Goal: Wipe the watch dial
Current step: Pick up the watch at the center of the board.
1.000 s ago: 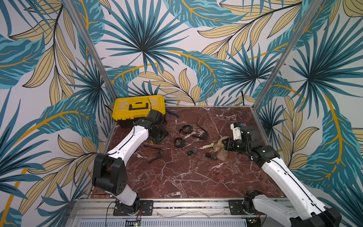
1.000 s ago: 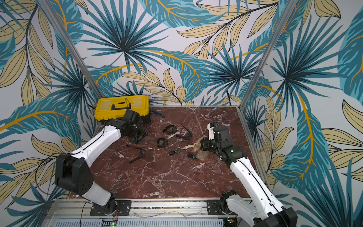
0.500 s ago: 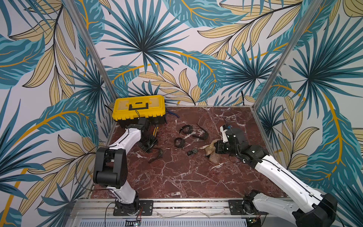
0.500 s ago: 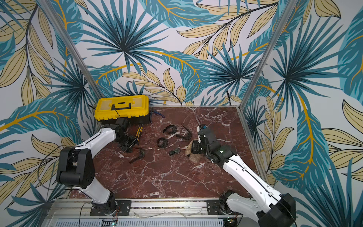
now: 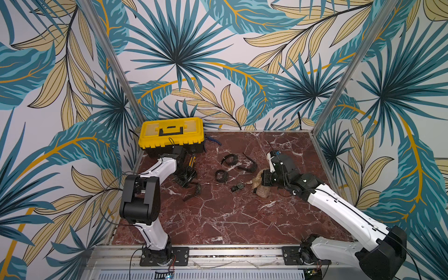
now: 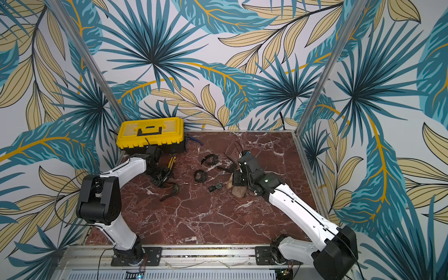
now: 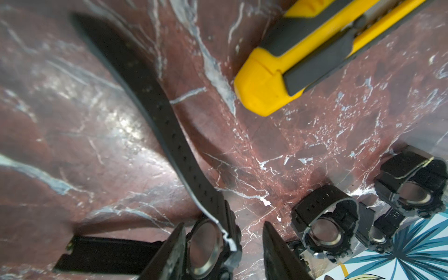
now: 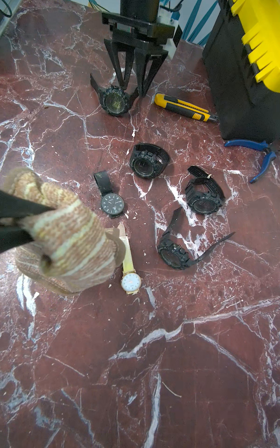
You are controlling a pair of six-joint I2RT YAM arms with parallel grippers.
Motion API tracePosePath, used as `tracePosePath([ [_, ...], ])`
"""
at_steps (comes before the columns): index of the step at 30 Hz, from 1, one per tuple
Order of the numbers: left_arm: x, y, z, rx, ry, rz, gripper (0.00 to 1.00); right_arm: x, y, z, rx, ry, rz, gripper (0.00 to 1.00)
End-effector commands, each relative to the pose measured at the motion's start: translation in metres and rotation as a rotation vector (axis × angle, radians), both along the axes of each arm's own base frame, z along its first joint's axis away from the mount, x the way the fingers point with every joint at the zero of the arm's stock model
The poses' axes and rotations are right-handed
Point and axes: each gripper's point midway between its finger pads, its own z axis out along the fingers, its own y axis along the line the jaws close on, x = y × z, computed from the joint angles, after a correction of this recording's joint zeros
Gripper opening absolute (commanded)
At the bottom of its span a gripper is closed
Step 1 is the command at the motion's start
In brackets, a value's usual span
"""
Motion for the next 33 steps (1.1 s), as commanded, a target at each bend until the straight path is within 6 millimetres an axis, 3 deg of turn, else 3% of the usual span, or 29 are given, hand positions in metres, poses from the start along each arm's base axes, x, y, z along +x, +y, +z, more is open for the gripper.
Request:
tracePosePath([
  [1, 0.017, 0.001, 0.001, -0.007, -0.036, 0.027, 0.48, 0.007, 0.005, 0.005, -0.009, -0.022, 0.02, 0.0],
  [16, 0.009, -0.013, -0.02, -0.024, -0.001, 0.061, 0.26, 0.009, 0.01, 0.001, -0.016, -0.022, 0.049, 0.0],
  [28, -0.002, -0.025, -0.027, -0.042, 0.014, 0.018, 0.23, 0.002, 0.007, 0.006, 0.008, -0.031, 0.043, 0.0],
  [33, -0.009, -0.027, -0.029, -0.054, 0.016, 0.014, 0.05, 0.0, 0.006, 0.007, 0.016, -0.034, 0.039, 0.0],
])
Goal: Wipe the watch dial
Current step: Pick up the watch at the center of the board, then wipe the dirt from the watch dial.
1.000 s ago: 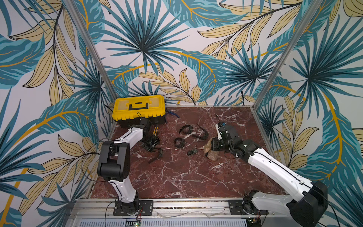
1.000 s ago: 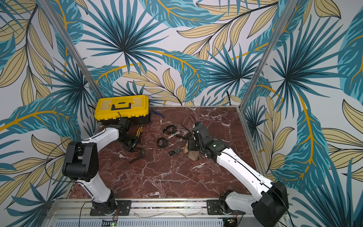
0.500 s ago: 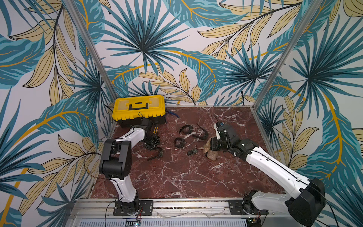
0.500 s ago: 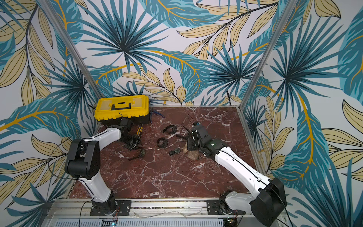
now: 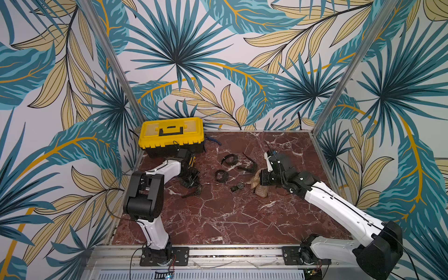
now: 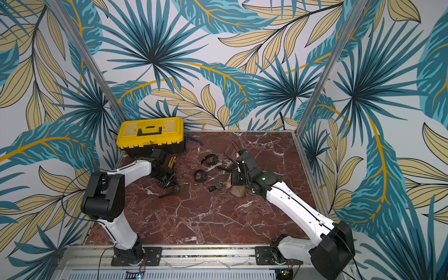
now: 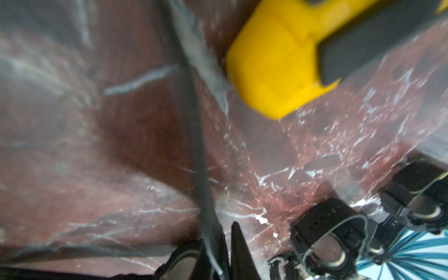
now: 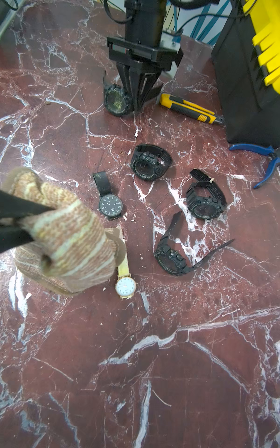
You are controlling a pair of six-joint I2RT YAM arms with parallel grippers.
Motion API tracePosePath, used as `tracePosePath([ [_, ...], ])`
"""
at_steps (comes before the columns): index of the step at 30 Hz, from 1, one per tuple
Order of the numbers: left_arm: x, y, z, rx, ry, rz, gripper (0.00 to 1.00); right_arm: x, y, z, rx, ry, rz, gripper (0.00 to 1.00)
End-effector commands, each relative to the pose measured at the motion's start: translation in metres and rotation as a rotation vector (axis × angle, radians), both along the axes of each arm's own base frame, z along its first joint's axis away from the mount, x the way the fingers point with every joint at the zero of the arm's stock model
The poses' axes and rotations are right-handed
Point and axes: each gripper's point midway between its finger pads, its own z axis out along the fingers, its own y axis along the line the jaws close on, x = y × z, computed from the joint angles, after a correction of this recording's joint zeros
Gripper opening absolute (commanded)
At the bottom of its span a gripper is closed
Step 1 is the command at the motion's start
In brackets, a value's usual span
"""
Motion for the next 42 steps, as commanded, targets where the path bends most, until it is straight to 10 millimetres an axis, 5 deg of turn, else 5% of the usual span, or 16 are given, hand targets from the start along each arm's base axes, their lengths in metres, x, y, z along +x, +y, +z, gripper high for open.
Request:
tracePosePath([
  [1, -0.01, -0.003, -0.007, -0.005, 0.005, -0.013, 0.03, -0.004, 0.001, 0.004, 0.023, -0.013, 0.005, 0.0],
  [6, -0.013, -0.011, 0.014, -0.05, -0.053, -0.03, 0.0, -0.006, 0.007, 0.006, 0.054, -0.002, 0.019, 0.0],
  [12, -0.014, -0.033, 0.074, -0.164, -0.231, -0.056, 0.0, -0.01, 0.022, 0.009, 0.081, 0.002, 0.066, 0.0],
  [26, -0.017, -0.105, 0.219, -0.373, -0.601, -0.239, 0.0, -0.035, 0.119, 0.057, 0.153, -0.17, 0.378, 0.0],
  [38, -0.03, -0.159, 0.252, -0.4, -0.668, -0.361, 0.0, -0.029, 0.172, 0.081, 0.244, -0.206, 0.493, 0.0],
  [42, -0.03, -0.164, 0.263, -0.415, -0.682, -0.366, 0.0, -0.015, 0.158, 0.063, 0.179, -0.186, 0.377, 0.0],
])
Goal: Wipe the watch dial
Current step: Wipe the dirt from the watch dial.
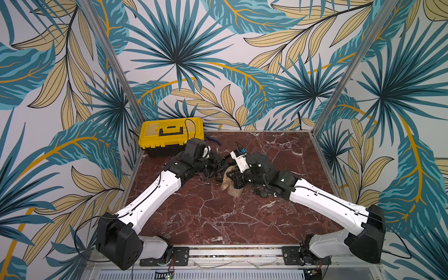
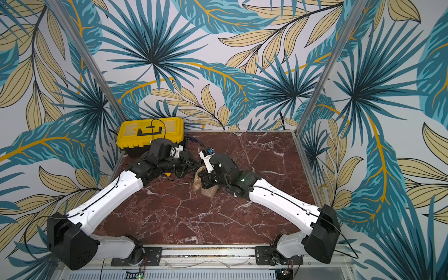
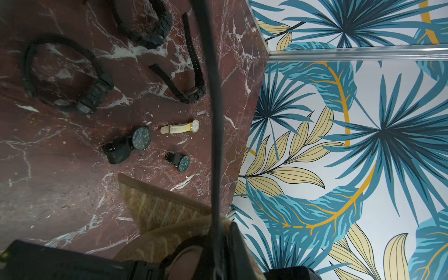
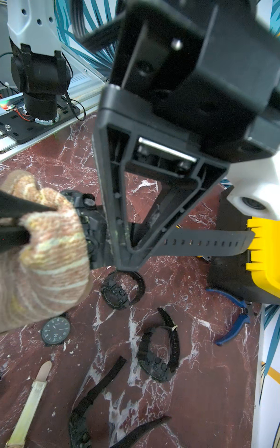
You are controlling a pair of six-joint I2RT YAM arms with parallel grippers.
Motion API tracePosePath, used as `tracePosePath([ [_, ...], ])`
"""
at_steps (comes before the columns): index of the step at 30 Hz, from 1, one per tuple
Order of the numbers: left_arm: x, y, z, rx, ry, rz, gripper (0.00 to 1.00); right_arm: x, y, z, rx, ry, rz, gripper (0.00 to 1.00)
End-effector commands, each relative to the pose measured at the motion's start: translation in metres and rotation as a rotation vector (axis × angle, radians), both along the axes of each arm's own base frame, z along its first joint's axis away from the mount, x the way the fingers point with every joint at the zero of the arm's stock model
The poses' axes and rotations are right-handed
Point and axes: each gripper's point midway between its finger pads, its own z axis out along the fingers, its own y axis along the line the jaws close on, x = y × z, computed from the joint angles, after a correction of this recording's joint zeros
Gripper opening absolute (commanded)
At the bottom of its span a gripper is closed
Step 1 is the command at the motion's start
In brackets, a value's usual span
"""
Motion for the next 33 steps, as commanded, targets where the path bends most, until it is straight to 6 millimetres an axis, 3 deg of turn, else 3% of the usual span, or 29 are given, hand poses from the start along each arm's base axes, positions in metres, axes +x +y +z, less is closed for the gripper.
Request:
tracePosePath([
  [1, -0.003, -0.017, 0.041, -0.068, -0.074, -0.05, 0.0, 0.013, -0.003, 0.002, 0.009, -0.023, -0.088, 0.0],
  [5, -0.001, -0.018, 0.058, -0.085, -0.107, -0.049, 0.0, 0.009, -0.001, -0.014, 0.009, 0.021, -0.081, 0.0],
  [10, -0.001, -0.02, 0.052, -0.082, -0.089, -0.046, 0.0, -0.002, 0.019, -0.014, 0.01, 0.039, 0.005, 0.0],
  [16, -0.004, -0.018, 0.04, -0.062, -0.075, -0.041, 0.0, -0.027, 0.045, 0.016, 0.069, -0.033, 0.144, 0.0],
  [20, -0.01, -0.022, 0.027, -0.052, -0.047, -0.062, 0.0, -0.01, 0.035, 0.052, 0.134, -0.163, 0.044, 0.0],
  [24, -0.016, -0.023, 0.024, -0.049, -0.045, -0.075, 0.0, 0.017, 0.01, 0.061, 0.064, -0.232, -0.106, 0.0],
  [29, -0.016, -0.023, 0.033, -0.061, -0.064, -0.081, 0.0, 0.036, -0.015, 0.025, -0.034, -0.149, -0.194, 0.0],
  [33, -0.013, -0.025, 0.046, -0.074, -0.092, -0.078, 0.0, 0.029, -0.011, -0.007, -0.085, -0.066, -0.141, 0.0],
])
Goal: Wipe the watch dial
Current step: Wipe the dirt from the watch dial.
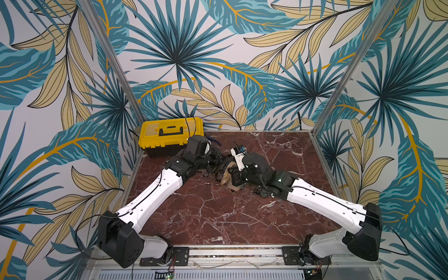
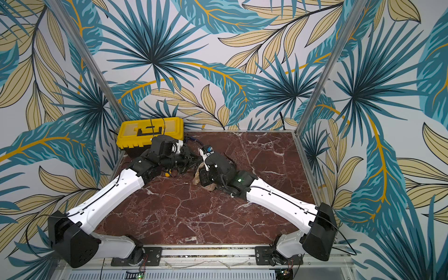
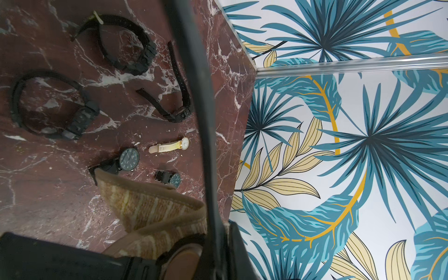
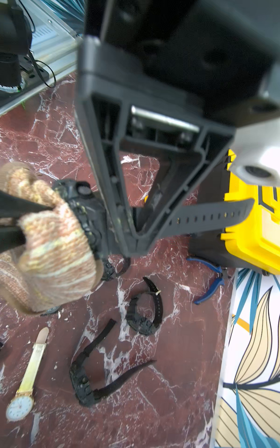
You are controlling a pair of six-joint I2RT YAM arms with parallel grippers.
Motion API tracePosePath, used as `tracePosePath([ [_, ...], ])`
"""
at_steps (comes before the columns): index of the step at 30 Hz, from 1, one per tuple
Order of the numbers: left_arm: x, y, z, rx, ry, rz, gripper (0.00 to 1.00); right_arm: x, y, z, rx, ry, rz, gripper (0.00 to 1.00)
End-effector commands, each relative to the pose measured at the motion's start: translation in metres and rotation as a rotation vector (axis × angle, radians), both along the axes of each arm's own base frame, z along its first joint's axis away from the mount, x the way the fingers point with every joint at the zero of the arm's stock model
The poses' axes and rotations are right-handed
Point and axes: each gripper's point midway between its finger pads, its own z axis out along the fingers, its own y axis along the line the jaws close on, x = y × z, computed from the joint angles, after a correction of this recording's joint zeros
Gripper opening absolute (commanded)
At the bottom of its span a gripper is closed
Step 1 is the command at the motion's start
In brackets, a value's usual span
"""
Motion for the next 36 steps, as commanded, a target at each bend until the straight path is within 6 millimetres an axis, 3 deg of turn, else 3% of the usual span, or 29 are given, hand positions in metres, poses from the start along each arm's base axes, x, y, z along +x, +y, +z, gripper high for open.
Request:
tracePosePath([
  [1, -0.023, -0.021, 0.029, -0.076, -0.02, -0.118, 0.0, 0.007, 0.003, -0.024, -0.035, 0.051, 0.002, 0.0],
  [4, -0.019, -0.025, 0.037, -0.087, -0.031, -0.125, 0.0, -0.002, 0.011, -0.041, -0.043, 0.111, 0.049, 0.0],
  [6, -0.016, -0.026, 0.042, -0.091, -0.04, -0.124, 0.0, -0.01, 0.02, -0.042, -0.029, 0.114, 0.095, 0.0],
  [11, -0.011, -0.03, 0.035, -0.09, -0.023, -0.125, 0.0, -0.027, 0.039, -0.03, -0.019, 0.095, 0.202, 0.0],
  [14, -0.014, -0.029, 0.023, -0.077, 0.001, -0.123, 0.0, -0.035, 0.046, -0.008, 0.056, 0.05, 0.25, 0.0],
  [19, -0.022, -0.026, -0.001, -0.053, 0.049, -0.129, 0.0, -0.018, 0.028, 0.026, 0.092, -0.076, 0.13, 0.0],
  [22, -0.028, -0.025, -0.008, -0.047, 0.059, -0.137, 0.0, 0.001, 0.01, 0.031, 0.069, -0.119, 0.03, 0.0],
  [26, -0.031, -0.023, -0.008, -0.046, 0.058, -0.135, 0.0, 0.021, -0.011, 0.006, 0.041, -0.057, -0.083, 0.0],
  [30, -0.029, -0.025, 0.003, -0.06, 0.035, -0.138, 0.0, 0.024, -0.02, -0.03, -0.064, 0.041, -0.118, 0.0],
  [33, -0.025, -0.028, 0.017, -0.074, 0.007, -0.144, 0.0, 0.016, -0.015, -0.049, -0.09, 0.103, -0.071, 0.0],
  [36, -0.019, -0.032, 0.025, -0.079, -0.012, -0.147, 0.0, 0.0, 0.004, -0.053, -0.078, 0.13, 0.054, 0.0],
])
